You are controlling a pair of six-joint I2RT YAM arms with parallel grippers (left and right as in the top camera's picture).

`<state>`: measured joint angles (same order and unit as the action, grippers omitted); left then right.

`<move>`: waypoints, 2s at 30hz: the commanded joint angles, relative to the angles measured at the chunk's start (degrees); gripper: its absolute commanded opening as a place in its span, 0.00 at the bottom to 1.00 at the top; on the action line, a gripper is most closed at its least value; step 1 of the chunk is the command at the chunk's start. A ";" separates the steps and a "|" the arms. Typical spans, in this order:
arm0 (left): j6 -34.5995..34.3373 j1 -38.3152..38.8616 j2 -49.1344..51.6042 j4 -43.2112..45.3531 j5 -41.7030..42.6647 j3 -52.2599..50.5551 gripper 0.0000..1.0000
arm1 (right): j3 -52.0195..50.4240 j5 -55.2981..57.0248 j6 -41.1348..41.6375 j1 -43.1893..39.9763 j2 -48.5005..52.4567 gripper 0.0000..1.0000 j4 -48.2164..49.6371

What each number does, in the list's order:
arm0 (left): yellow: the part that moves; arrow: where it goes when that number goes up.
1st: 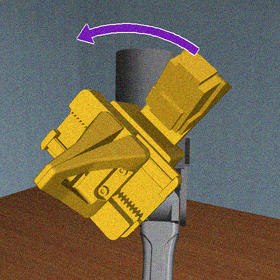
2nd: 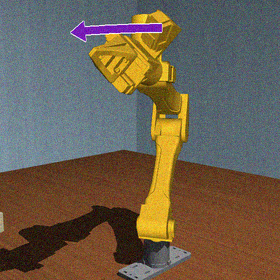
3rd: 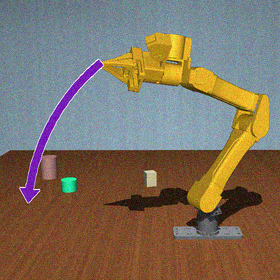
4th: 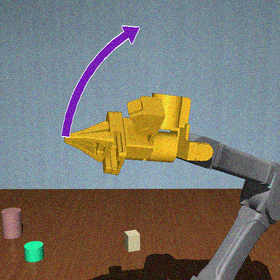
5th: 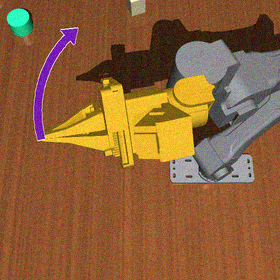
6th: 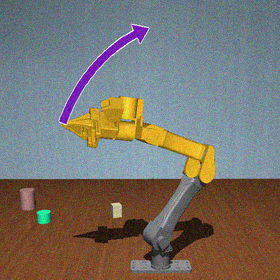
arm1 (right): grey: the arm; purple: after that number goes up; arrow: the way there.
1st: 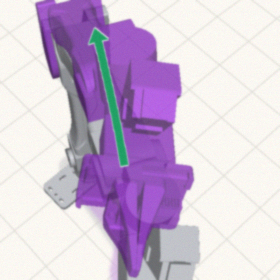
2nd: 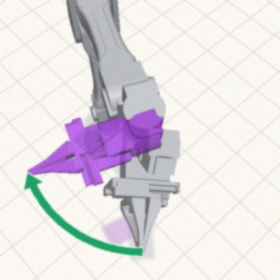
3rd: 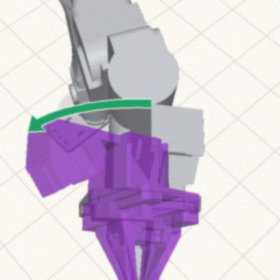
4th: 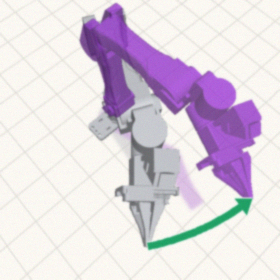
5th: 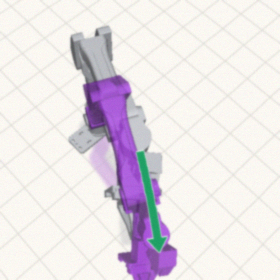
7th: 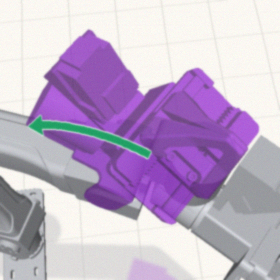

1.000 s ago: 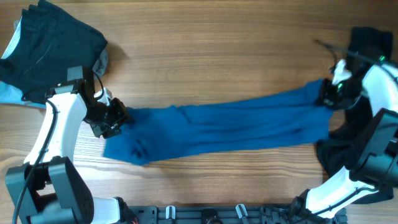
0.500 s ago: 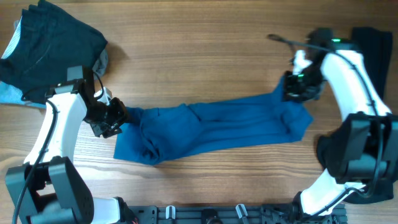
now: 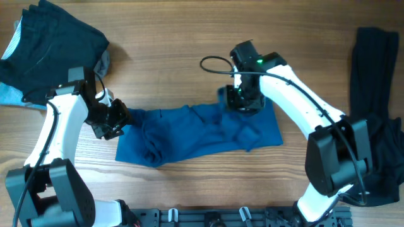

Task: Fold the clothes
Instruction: 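Fold the polo's right end leftward with the right gripper toward the center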

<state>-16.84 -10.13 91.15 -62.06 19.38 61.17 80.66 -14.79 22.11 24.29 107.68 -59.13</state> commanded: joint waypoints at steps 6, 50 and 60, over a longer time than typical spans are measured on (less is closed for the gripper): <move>-0.31 -0.11 -0.02 -0.39 0.09 0.76 0.57 | -0.42 -0.28 -7.17 0.17 -0.74 0.61 -1.36; 4.94 -0.11 0.50 2.58 0.09 -2.95 0.79 | -3.76 1.75 -5.77 6.03 -11.87 0.57 5.79; 9.22 2.43 0.81 18.49 0.07 -13.60 0.73 | -3.91 1.97 -5.18 4.11 -13.92 0.58 5.31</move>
<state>-9.67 -9.74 91.26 -46.46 19.35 50.09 76.14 -14.41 16.10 28.32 93.67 -54.11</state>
